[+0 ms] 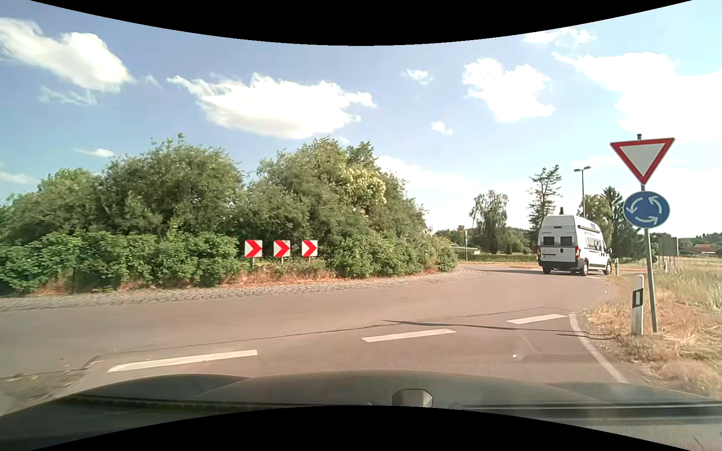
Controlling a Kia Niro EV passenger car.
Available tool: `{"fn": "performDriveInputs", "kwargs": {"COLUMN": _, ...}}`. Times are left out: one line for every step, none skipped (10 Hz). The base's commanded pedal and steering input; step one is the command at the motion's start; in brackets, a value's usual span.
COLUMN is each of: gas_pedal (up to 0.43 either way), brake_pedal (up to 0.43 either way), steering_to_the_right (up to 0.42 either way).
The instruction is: Follow the waypoints while adhering to traffic rules and regulations
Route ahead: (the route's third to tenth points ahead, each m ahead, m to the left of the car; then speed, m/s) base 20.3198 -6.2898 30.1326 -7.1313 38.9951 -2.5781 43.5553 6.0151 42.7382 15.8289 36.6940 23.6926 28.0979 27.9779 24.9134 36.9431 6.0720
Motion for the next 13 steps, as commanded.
{"fn": "performDriveInputs", "kwargs": {"gas_pedal": 0.047, "brake_pedal": 0.006, "steering_to_the_right": 0.17}}
{"fn": "performDriveInputs", "kwargs": {"gas_pedal": 0.067, "brake_pedal": 0.006, "steering_to_the_right": 0.177}}
{"fn": "performDriveInputs", "kwargs": {"gas_pedal": 0.067, "brake_pedal": 0.006, "steering_to_the_right": 0.192}}
{"fn": "performDriveInputs", "kwargs": {"gas_pedal": 0.067, "brake_pedal": 0.006, "steering_to_the_right": 0.205}}
{"fn": "performDriveInputs", "kwargs": {"gas_pedal": 0.059, "brake_pedal": 0.006, "steering_to_the_right": 0.222}}
{"fn": "performDriveInputs", "kwargs": {"gas_pedal": 0.059, "brake_pedal": 0.006, "steering_to_the_right": 0.235}}
{"fn": "performDriveInputs", "kwargs": {"gas_pedal": 0.067, "brake_pedal": 0.006, "steering_to_the_right": 0.241}}
{"fn": "performDriveInputs", "kwargs": {"gas_pedal": 0.067, "brake_pedal": 0.006, "steering_to_the_right": 0.244}}
{"fn": "performDriveInputs", "kwargs": {"gas_pedal": 0.067, "brake_pedal": 0.006, "steering_to_the_right": 0.241}}
{"fn": "performDriveInputs", "kwargs": {"gas_pedal": 0.079, "brake_pedal": 0.006, "steering_to_the_right": 0.236}}
{"fn": "performDriveInputs", "kwargs": {"gas_pedal": 0.13, "brake_pedal": 0.006, "steering_to_the_right": 0.225}}
{"fn": "performDriveInputs", "kwargs": {"gas_pedal": 0.13, "brake_pedal": 0.006, "steering_to_the_right": 0.217}}
{"fn": "performDriveInputs", "kwargs": {"gas_pedal": 0.13, "brake_pedal": 0.006, "steering_to_the_right": 0.205}}
